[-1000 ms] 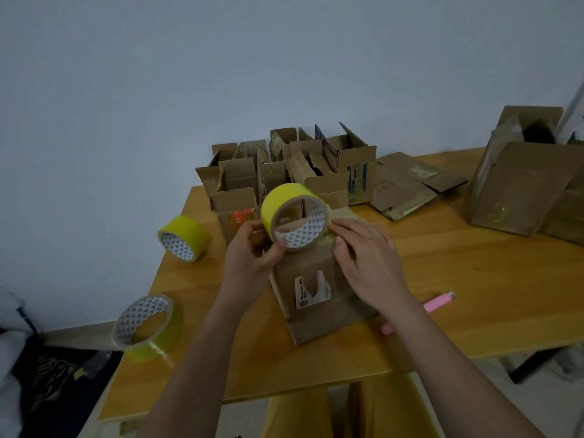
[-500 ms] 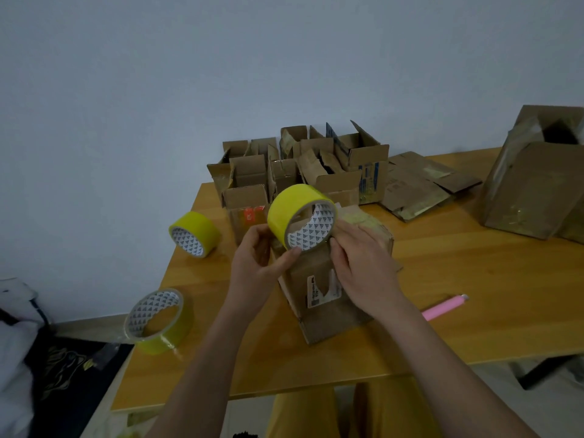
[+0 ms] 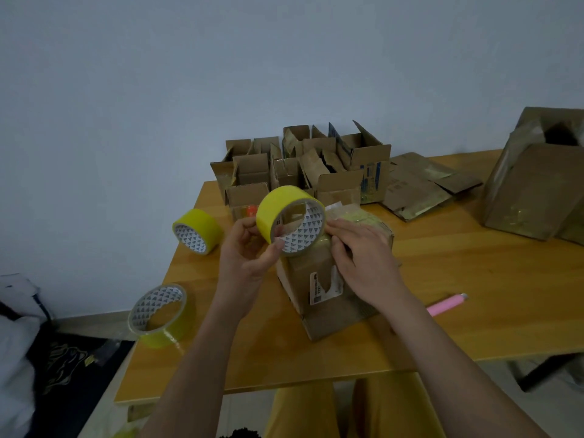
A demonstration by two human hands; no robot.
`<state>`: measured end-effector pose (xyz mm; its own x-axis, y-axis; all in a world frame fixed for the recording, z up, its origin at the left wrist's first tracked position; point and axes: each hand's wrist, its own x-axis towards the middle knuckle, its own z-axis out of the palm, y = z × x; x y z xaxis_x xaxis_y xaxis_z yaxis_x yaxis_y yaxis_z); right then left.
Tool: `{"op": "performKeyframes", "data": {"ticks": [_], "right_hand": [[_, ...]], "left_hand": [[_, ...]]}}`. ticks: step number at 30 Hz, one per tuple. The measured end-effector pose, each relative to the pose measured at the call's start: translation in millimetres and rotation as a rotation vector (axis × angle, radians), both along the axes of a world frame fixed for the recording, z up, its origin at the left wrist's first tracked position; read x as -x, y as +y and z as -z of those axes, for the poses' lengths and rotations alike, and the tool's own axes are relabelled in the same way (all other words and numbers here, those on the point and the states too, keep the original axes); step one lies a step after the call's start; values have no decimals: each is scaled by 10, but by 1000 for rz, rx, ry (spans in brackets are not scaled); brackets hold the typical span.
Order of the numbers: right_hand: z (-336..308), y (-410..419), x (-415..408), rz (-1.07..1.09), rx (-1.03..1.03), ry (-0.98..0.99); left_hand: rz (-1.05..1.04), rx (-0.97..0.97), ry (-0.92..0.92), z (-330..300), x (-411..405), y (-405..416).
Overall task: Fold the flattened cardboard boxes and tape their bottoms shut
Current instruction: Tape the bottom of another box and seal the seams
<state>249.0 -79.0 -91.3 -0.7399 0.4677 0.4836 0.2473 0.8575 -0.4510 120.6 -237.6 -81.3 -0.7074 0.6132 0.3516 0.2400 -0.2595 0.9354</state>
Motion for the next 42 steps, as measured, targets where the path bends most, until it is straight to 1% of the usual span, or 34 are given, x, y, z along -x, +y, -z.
{"op": "performKeyframes", "data": {"ticks": [4,7,9,13,16,19,20,22,23,25,27,30,33,37,39,42], "right_hand": [[-117,-154,23,-7,-104,-113],[-106,-281,52,-9,-28,-85],[-63,-280,53,-19,-5,-71],[-30,-202,55,-27,-3,-86],[-30,-171,49,-33,32,-54],[-5,-165,44,-42,18,-46],[1,-156,45,-44,17,-46],[-34,-141,47,-49,21,-46],[-74,-137,55,-46,14,-63],[-152,-195,74,-27,-32,-135],[-173,-326,108,-41,-54,-149],[-116,-464,125,-110,-35,-158],[-81,-368,83,-114,-59,-171],[-76,-300,65,-124,-54,-136],[-69,-291,75,-119,-38,-120],[-76,-299,84,-102,-33,-92]], "left_hand": [[-26,103,53,80,-40,-11],[-65,112,55,135,-54,-4],[-31,72,-11,122,-61,-1],[32,5,-75,124,14,-41],[74,-74,-173,129,55,-103],[161,-181,-299,98,65,-204],[165,-168,-290,70,61,-238],[87,-35,-150,40,44,-295],[44,26,-85,29,36,-325],[2,85,-9,15,12,-383],[-1,95,9,9,1,-427],[33,57,-17,-3,-13,-455],[43,93,67,-82,3,-442],[-8,128,134,-79,139,-503],[-23,145,133,12,158,-596],[-36,160,82,127,123,-695]]}}
